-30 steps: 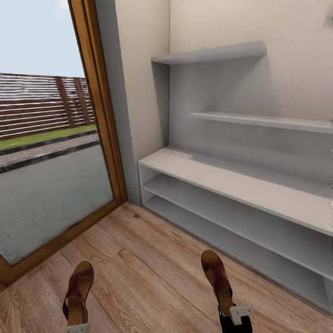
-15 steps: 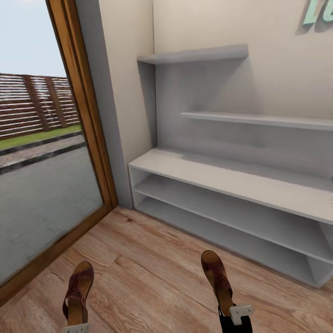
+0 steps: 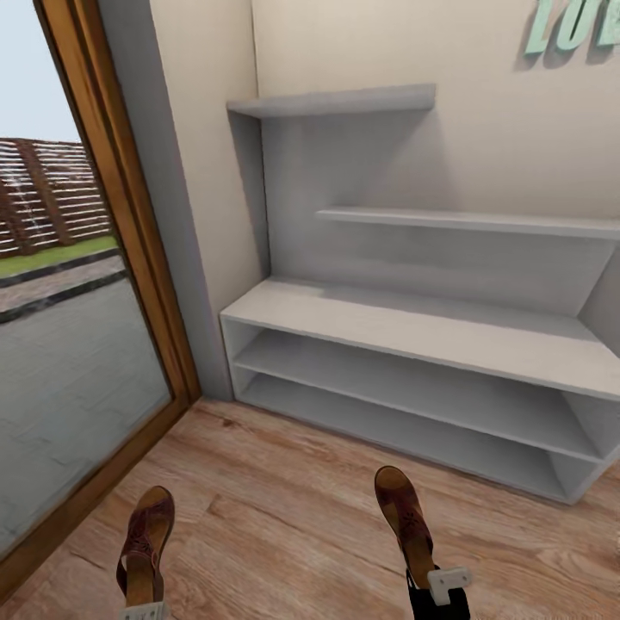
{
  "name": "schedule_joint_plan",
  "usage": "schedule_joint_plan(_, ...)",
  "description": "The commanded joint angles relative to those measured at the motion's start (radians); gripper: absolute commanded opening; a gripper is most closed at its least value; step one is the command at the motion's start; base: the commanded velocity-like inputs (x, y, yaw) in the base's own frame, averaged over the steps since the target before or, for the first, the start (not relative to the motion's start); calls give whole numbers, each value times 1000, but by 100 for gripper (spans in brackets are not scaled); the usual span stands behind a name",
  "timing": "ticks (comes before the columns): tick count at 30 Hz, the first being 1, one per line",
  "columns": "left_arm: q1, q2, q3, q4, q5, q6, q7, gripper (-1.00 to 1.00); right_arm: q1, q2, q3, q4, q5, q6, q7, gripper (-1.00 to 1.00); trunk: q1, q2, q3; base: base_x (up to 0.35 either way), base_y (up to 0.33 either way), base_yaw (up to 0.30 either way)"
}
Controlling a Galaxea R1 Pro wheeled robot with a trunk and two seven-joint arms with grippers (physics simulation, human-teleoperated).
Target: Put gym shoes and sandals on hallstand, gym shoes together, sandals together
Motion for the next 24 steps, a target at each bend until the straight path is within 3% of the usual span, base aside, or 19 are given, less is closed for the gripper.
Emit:
schedule_joint_plan(1,-1,0,6,1,1,-1,-9,-100,-1,0,8,1,-5,-3,-4,-100,0,0,-1,106,308,-267)
schedule_joint_plan(10,-1,0,6,0,1,-1,-9,-100,-1,0,8,1,-5,-3,-4,-100,0,0,-1,100,310,-267)
schedule_joint_plan(24,-1,0,6,0,2,0,-10,-100,-1,0,8,1,-5,-3,-4,-100,0,0,-1,5,299,-267)
